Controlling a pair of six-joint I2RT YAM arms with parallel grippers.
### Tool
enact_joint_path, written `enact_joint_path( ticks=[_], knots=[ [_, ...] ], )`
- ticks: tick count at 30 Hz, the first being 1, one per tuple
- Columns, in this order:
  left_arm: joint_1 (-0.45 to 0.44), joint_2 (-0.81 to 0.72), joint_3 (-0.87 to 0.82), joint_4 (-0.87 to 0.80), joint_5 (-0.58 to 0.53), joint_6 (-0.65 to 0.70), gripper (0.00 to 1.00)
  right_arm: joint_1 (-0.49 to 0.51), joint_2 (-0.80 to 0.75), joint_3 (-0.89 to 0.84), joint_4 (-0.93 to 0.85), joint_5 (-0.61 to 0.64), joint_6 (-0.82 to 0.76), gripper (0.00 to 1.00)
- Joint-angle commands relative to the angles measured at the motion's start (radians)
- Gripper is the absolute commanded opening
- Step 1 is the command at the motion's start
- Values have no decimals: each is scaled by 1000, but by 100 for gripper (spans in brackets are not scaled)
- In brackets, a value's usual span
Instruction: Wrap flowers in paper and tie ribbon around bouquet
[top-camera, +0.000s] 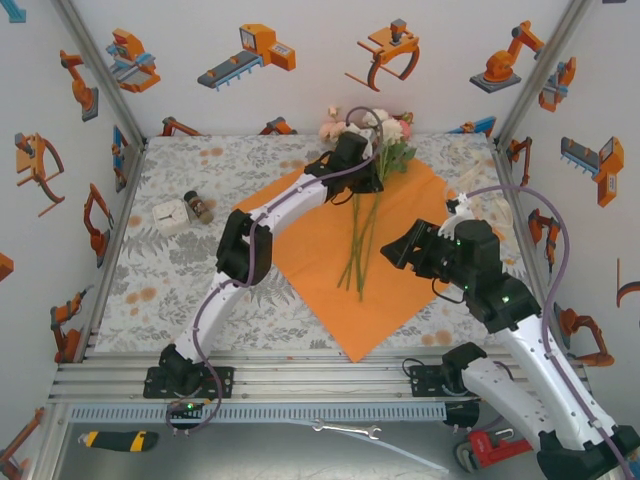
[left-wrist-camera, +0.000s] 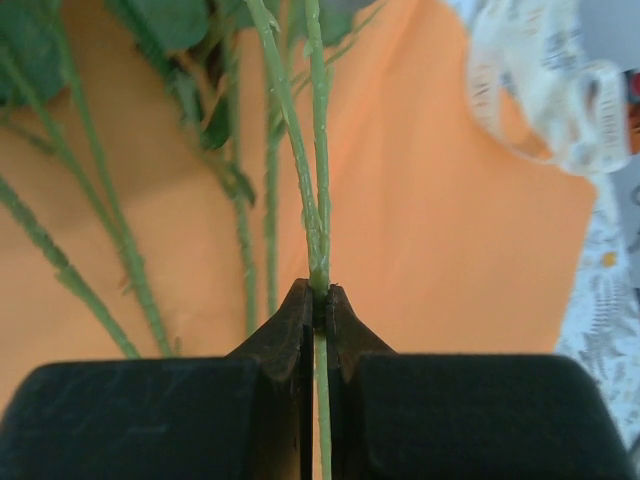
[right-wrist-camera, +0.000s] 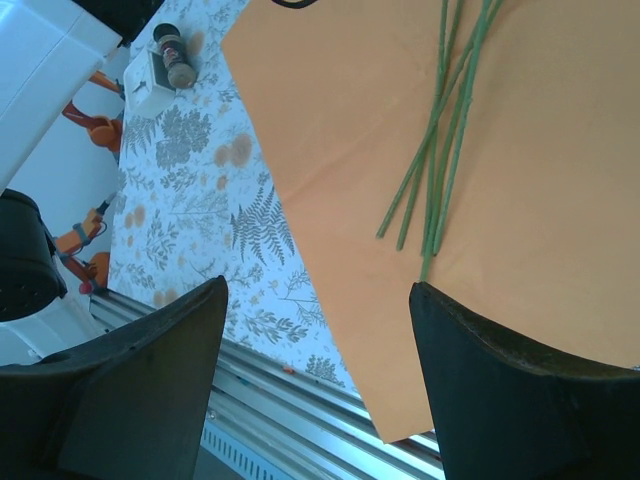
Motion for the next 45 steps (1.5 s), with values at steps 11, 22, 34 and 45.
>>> enact_joint_path(
  ticks=[11,22,34,45],
  knots=[
    [5,-62,-76,16,-76,26,33,8,19,-3,-4,27,-27,68],
    [7,-346,-250,69,-133,84,45,-55,130,101,-136,164,-21,69],
    [244,-726,-917,121,-253,13,1,-507,477,74,53,-16,-85,2],
    [359,-445,-789,31,-241,-39,0,-599,891,185,215,12,-93,0]
  ],
)
